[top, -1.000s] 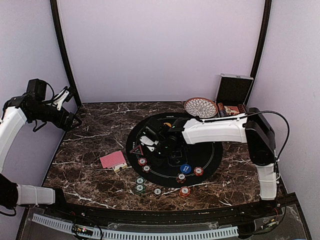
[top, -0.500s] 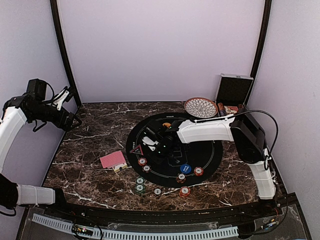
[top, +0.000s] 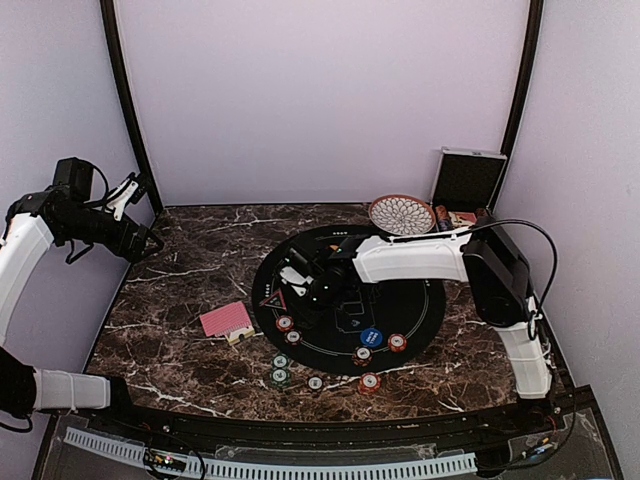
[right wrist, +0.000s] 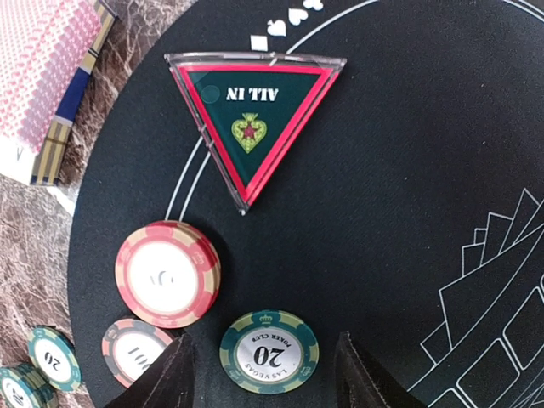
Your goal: Distribute texas hold em gaming equipment
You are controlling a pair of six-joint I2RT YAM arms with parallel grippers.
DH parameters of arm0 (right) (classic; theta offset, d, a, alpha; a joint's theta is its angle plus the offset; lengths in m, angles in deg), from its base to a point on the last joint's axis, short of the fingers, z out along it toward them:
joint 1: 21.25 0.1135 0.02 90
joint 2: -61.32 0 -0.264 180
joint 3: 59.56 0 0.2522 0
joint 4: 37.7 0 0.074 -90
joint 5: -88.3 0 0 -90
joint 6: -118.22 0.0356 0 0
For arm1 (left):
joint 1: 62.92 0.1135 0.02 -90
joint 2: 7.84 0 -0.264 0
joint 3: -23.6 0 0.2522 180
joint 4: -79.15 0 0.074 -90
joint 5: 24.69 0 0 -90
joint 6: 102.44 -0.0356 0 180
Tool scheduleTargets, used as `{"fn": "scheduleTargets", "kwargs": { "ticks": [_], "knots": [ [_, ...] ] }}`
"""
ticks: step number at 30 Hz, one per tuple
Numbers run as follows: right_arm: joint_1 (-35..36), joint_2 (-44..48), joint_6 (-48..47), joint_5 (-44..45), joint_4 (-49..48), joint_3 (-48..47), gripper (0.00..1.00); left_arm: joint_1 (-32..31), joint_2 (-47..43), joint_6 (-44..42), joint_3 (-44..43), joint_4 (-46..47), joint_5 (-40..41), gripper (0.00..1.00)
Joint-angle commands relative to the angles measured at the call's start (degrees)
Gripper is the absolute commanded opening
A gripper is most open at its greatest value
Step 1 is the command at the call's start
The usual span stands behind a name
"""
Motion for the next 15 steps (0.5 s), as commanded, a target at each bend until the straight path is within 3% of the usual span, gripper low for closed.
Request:
{"fn": "scheduleTargets", "kwargs": {
  "ticks": [1,8,15],
  "knots": [
    [-0.1,4.1,0.4,0.3,-0.7,-1.2,0.56,-0.1,-1.1,-0.4,0.4,-0.8,-0.9,0.99],
    [5.7,10.3,-0.3,-0.1,-0.7,3.7,0.65,-0.1,-1.5,-0.6,1.0,-0.5,-1.0,0.99],
    [14.0,9.1,-0.2,-1.8,2.3,5.2,0.71,-0.1,-1.4,-0.6,1.2,-0.4,-1.5,0.99]
  ]
}}
